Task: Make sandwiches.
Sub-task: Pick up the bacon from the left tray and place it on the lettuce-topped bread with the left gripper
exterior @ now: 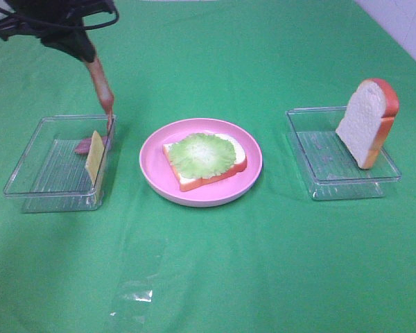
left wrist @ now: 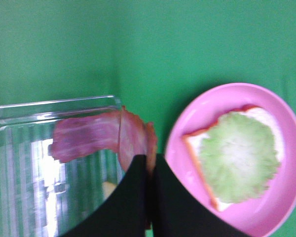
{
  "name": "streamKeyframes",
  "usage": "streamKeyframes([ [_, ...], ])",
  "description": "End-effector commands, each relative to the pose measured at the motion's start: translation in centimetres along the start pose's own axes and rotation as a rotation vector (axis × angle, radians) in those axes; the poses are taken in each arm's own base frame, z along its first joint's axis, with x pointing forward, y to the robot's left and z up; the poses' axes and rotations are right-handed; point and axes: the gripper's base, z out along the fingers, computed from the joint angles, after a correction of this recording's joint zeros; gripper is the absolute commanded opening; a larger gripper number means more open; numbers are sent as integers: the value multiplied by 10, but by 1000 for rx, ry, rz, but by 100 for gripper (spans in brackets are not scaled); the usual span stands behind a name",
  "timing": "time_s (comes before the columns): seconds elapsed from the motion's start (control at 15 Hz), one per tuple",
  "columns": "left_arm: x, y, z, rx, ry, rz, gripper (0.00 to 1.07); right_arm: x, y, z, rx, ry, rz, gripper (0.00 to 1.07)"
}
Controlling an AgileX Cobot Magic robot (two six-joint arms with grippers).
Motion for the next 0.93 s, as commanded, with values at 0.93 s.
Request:
streamKeyframes([
  [0.93, 60, -134, 100, 313, -2, 28, 0, 3, 0, -2, 1, -33, -6, 98],
])
